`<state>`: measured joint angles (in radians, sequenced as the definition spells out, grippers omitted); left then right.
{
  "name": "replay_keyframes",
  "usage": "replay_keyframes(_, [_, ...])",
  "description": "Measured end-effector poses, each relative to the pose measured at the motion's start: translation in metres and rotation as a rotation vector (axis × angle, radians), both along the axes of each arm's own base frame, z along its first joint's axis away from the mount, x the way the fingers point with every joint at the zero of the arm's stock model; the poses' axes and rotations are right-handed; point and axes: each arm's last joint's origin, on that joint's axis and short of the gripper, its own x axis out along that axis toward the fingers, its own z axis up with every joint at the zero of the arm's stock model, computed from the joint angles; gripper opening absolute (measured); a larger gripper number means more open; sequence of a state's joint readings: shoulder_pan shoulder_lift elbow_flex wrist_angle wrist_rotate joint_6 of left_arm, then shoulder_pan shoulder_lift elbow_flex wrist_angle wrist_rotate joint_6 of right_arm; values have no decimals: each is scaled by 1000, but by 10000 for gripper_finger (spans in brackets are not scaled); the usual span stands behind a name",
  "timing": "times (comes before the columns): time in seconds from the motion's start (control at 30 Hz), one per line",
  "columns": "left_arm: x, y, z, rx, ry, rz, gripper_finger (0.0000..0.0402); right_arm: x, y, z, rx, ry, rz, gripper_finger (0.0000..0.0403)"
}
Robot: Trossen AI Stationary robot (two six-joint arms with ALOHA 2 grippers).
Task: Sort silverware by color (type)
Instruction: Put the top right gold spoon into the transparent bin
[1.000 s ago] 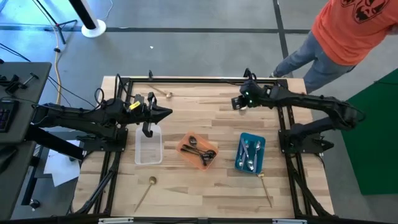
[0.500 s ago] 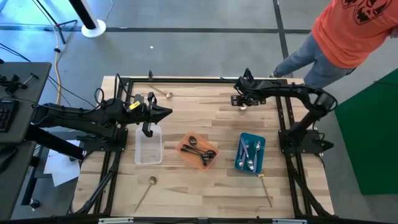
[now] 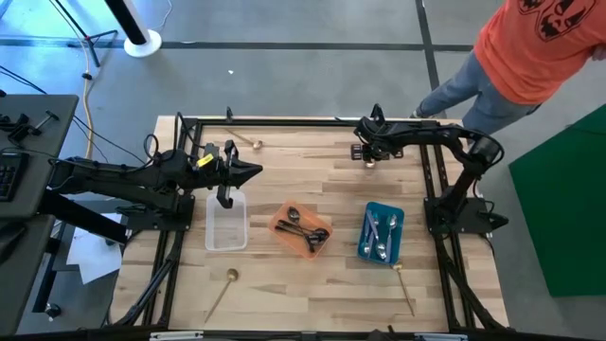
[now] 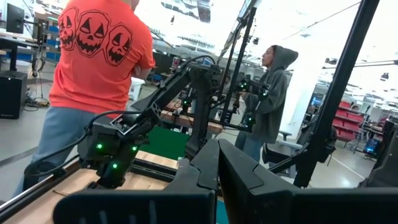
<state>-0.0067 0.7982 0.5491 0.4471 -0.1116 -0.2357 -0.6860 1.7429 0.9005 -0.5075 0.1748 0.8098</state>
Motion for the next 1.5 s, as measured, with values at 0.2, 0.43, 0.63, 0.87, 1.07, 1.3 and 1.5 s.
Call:
replay_keyframes(0.2, [0,0,0,-15,-1,-2,0,0,0,-4,12,13,13,85])
replay_keyframes(0.43, [0,0,1,-50,-15,-9,0,1,2,-3,27,16,84,7])
replay_keyframes(0.63, [0,0,2,-50,-27,-10,0,3,7,-1,26,24,119,3])
replay_keyframes(0.87, [0,0,2,-50,-27,-10,0,2,17,10,47,7,156,2])
replay_keyframes(1.07, [0,0,2,-49,-26,-10,0,-1,25,32,29,-53,208,1])
replay_keyframes(1.3, [0,0,2,-49,-26,-10,0,-3,43,67,-52,-138,266,1])
replay_keyframes(1.5, [0,0,0,-49,-7,-9,0,0,81,104,-153,-254,418,0])
